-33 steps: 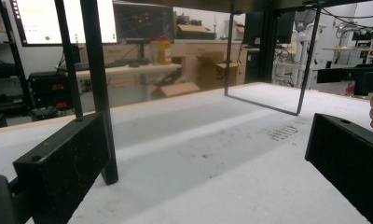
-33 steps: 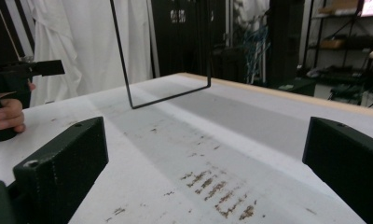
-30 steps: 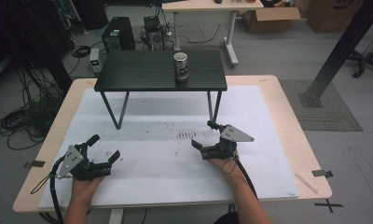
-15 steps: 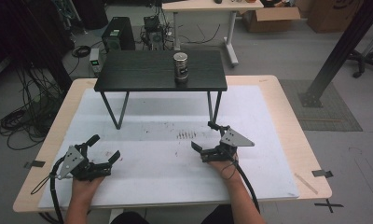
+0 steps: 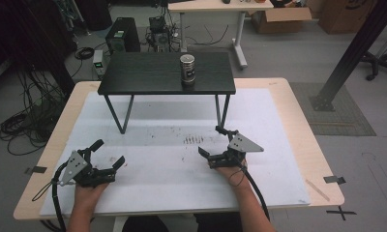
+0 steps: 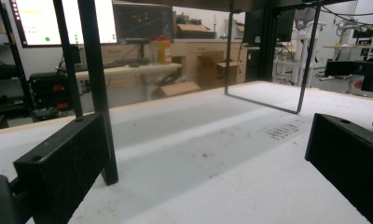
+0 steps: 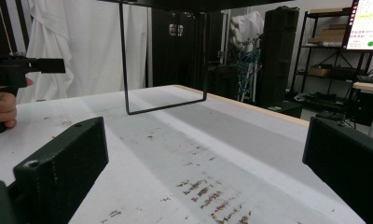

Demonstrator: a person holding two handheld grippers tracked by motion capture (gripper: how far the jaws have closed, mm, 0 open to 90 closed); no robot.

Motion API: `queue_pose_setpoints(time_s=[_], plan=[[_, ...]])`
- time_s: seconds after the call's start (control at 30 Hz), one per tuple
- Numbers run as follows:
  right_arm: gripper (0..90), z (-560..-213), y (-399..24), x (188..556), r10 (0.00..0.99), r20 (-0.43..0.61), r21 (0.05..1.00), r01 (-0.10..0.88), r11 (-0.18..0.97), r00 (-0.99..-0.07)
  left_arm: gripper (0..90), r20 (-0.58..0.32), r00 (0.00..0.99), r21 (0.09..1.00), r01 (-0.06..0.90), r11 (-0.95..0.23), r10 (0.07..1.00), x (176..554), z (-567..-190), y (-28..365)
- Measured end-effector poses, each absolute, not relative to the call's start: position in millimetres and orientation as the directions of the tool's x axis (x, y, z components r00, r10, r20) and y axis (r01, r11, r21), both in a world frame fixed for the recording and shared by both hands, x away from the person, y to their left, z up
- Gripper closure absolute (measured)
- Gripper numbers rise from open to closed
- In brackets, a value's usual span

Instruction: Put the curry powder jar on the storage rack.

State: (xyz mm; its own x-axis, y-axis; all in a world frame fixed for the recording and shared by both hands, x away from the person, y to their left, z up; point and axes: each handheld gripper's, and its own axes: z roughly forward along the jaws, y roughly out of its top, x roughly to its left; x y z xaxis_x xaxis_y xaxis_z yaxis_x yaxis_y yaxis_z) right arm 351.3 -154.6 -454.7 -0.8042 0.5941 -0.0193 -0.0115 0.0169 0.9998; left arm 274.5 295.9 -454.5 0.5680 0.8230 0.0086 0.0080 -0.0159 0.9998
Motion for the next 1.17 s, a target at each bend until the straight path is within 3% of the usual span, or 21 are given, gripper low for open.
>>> queue_pose_setpoints(time_s=[1.17], plan=[[0.0,-454.7,-154.4,350.8,0.595,-0.023,1.0,-0.015,0.018,-0.804,0.4,0.006,0.568,1.0,0.01,-0.015,0.823,274.8,-454.5,296.1]])
